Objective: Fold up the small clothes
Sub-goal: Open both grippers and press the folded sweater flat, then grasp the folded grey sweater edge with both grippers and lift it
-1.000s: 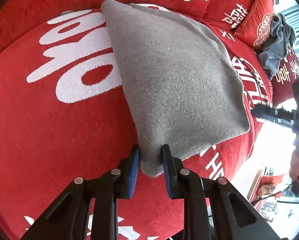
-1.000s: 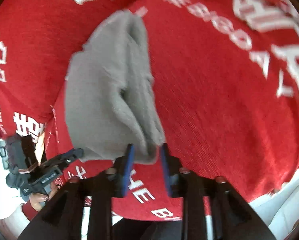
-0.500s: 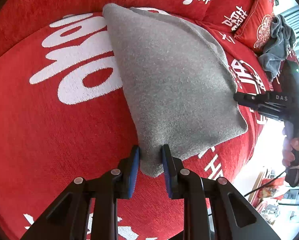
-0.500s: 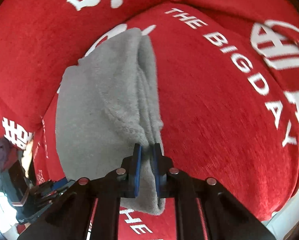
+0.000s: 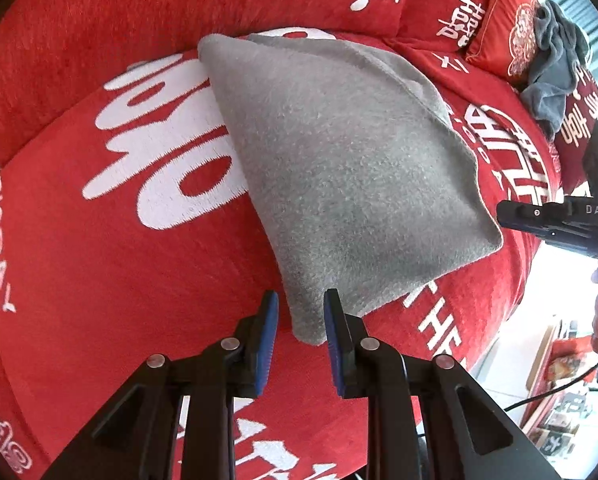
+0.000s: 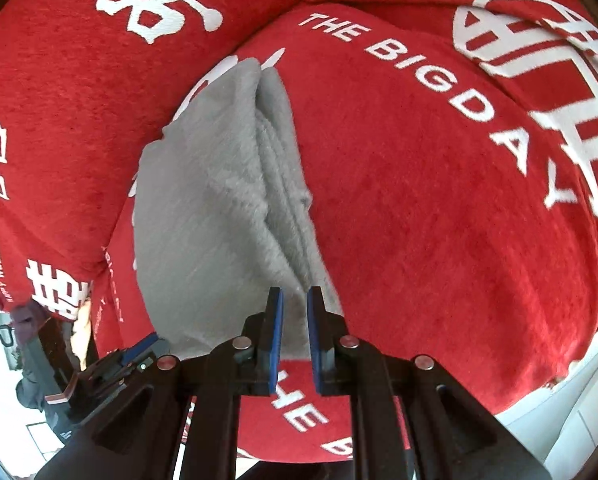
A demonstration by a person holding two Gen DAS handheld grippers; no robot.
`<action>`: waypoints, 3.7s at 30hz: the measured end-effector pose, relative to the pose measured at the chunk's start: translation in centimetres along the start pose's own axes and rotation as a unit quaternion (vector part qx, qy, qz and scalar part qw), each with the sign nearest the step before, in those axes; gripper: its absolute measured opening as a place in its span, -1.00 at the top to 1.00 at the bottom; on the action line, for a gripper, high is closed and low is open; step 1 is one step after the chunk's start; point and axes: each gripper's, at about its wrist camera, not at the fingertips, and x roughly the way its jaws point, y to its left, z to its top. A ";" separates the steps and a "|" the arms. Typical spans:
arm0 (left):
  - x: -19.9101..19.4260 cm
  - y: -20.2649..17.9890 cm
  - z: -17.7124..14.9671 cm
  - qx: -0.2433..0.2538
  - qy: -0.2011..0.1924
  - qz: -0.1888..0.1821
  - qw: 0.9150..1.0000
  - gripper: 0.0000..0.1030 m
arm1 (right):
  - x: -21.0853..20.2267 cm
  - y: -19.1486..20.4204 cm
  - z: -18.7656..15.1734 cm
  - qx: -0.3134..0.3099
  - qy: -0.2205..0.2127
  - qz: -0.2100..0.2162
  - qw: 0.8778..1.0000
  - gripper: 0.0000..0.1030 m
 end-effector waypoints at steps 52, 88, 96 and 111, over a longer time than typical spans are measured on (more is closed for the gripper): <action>3.9 3.5 8.0 -0.172 0.017 0.029 0.984 -0.99 | 7.1 0.3 15.4 -0.026 0.104 0.077 0.991 0.84; 8.2 3.4 10.7 -0.175 0.035 -0.142 0.974 -0.99 | 10.3 -1.8 18.1 -0.034 0.190 0.241 0.951 -0.44; 8.6 2.5 11.0 -0.182 0.019 -0.109 0.977 -0.97 | 12.4 1.4 18.6 -0.076 0.204 0.268 0.939 -0.45; 8.1 3.6 10.5 -0.206 0.005 -0.100 0.973 -0.72 | 10.2 -2.5 16.5 -0.016 0.200 0.263 0.944 -0.27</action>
